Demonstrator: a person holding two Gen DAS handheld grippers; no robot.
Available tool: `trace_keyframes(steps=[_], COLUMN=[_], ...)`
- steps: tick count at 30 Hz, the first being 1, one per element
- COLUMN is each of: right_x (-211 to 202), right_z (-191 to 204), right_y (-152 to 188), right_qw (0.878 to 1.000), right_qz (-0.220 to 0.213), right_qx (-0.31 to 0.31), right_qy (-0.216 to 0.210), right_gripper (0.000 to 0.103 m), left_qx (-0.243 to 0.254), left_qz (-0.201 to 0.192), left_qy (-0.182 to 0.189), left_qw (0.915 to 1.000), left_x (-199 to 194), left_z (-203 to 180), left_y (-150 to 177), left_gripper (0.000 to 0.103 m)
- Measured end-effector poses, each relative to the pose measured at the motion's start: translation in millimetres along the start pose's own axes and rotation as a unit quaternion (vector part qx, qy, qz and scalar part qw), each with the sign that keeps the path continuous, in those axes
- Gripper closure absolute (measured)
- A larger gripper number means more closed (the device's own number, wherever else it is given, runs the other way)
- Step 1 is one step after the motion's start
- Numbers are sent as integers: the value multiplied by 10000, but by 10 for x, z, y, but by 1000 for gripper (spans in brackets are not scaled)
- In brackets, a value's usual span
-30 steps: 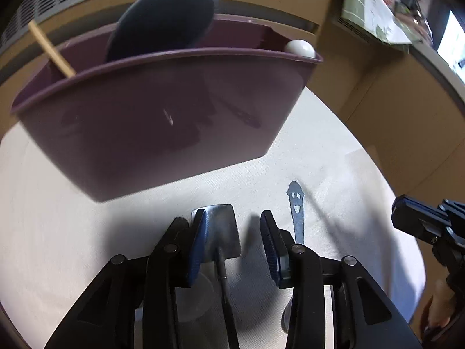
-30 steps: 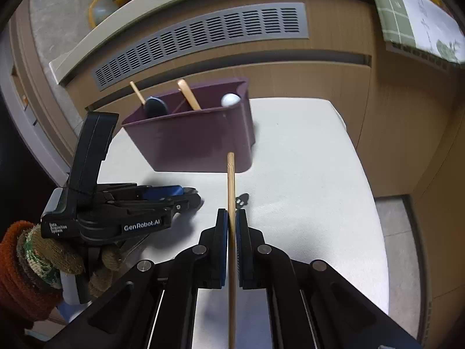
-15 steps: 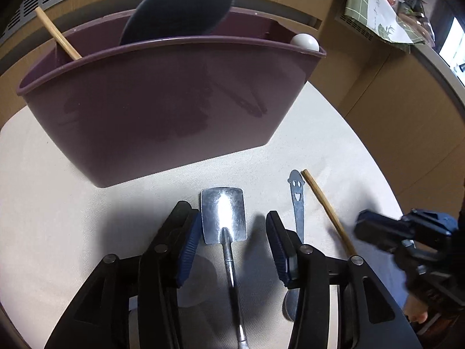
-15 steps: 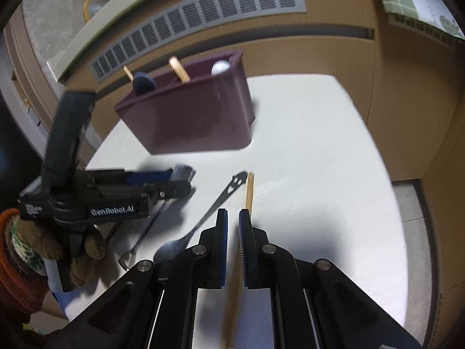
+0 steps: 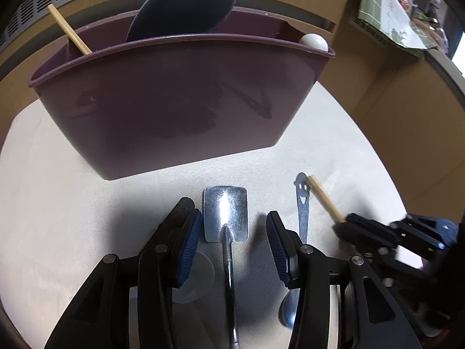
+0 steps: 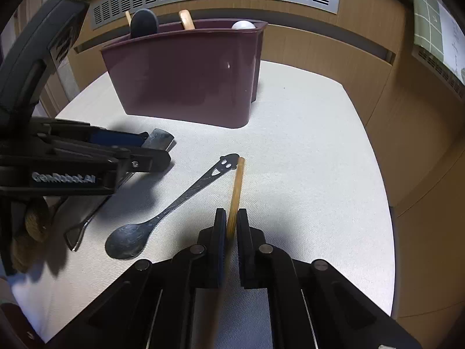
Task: Organize utensils
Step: 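Grasp the metal spatula with the left tool while the right tool holds the chopstick, then lift spatula and chopstick toward the caddy with both tools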
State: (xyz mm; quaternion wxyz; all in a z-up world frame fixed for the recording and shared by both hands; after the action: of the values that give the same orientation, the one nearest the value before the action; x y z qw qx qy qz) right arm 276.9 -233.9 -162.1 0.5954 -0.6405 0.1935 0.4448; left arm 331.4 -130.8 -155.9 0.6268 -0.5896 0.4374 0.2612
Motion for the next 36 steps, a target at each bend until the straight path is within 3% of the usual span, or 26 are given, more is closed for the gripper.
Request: trace_keyframes(steps=[3,6,7,10,11,14,19,28,29,30,34,36], right_x=[-114,-253,-310,-481,-528,-710,-872,-842,-876,-964,-1627,-2080], right_z=[-123,-145,-138,-61,-22,23,93,138,142,162,295,397], right_y=[-22,-68,-84,-133,-156,-212,-374,-500,-531,-625,-1310,-1751], right_qw=[9993,9986,9983,9970,9963,9937,9892,9869,9864,9852,9688,9534], right_qz=[-165,-336,-404,-631,-718,-963,-1264,-1365,-1418,-1556,-2436,-2976], right_qx=[319,406,410,381,360,359,433,629,614,528,12,-271], right_qy=[-37,-90,-105,-254,-311,-442,-601,-591,-567,-497,-450,-415], right_gripper=[99,98,98,99,99,99,99,99,99,99,99,99], left_qx=[-13,355,433,101,-126,-417,-516,-651,-694,-687,-507,-505], left_qz=[-19,-156,-218,-323,-466,-873,-1366,-1933,-2075,-2159,-2943,-3308], left_qy=[-308,-594,-559,-146,96,359,262,208,240,255,364,428], left_qw=[9995,9975,9973,9993,9988,9947,9889,9788,9755,9737,9537,9414], left_x=[30,59,47,-155,-321,-727,-1165,-1465,-1588,-1678,-2431,-2798], left_z=[-48,-123,-137,-83,-47,71,248,503,532,553,652,722], left_y=[-25,-18,-15,34,45,53,44,-74,-165,-225,-831,-1076], left_gripper=[56,57,69,70,70,70,71,72,95,99,99,99])
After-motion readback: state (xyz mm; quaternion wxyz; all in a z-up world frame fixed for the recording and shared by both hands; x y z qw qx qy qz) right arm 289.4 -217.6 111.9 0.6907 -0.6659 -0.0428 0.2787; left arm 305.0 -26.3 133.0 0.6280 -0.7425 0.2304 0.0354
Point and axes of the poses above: each gripper's, at about its wrist camera, not at the fingertips, and x roughly the way its jaws point, z to its left, y to its underside, the point moved 10 cm from there along x, roughly the way its jaws point, and after that the axes turned 7 degrees about -y, right-handed, at the moved point
